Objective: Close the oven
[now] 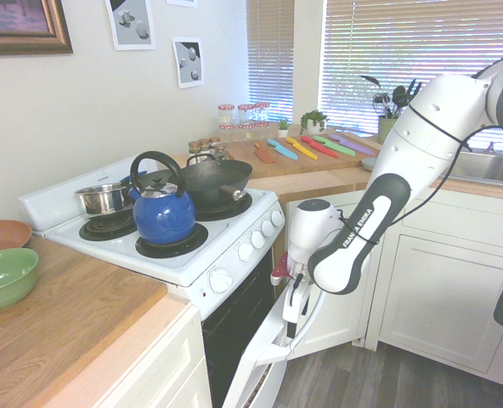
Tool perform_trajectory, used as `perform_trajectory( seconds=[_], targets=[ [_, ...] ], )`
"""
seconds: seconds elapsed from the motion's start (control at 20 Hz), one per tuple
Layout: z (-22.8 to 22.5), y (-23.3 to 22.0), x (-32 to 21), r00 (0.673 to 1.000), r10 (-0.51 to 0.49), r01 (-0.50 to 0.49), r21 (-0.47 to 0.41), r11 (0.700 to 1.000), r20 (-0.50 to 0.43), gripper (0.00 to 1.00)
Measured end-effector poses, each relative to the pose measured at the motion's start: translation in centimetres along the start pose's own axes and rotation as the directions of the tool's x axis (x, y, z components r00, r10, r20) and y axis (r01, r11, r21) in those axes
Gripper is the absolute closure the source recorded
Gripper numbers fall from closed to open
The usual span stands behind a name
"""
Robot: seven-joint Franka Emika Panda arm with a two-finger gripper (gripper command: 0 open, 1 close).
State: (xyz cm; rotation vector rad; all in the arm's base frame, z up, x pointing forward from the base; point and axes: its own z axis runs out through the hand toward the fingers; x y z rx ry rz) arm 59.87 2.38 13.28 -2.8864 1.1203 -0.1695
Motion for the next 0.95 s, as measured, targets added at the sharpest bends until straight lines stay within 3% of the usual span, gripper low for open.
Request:
perform_trajectory(
  seconds=[0.6,0.75,0.95],
  targets=[
    [-5.6,-9.7,0.5,0.995,-0.074,0.077,0.036,0.996,-0.067,0.00],
    [-7.5,-8.5,0.4,0.996,-0.058,0.060,0.035,0.998,-0.061,0.00],
    [-11.5,-2.0,0.4,0.999,-0.047,0.047,-0.037,0.998,0.018,0.00]
  ],
)
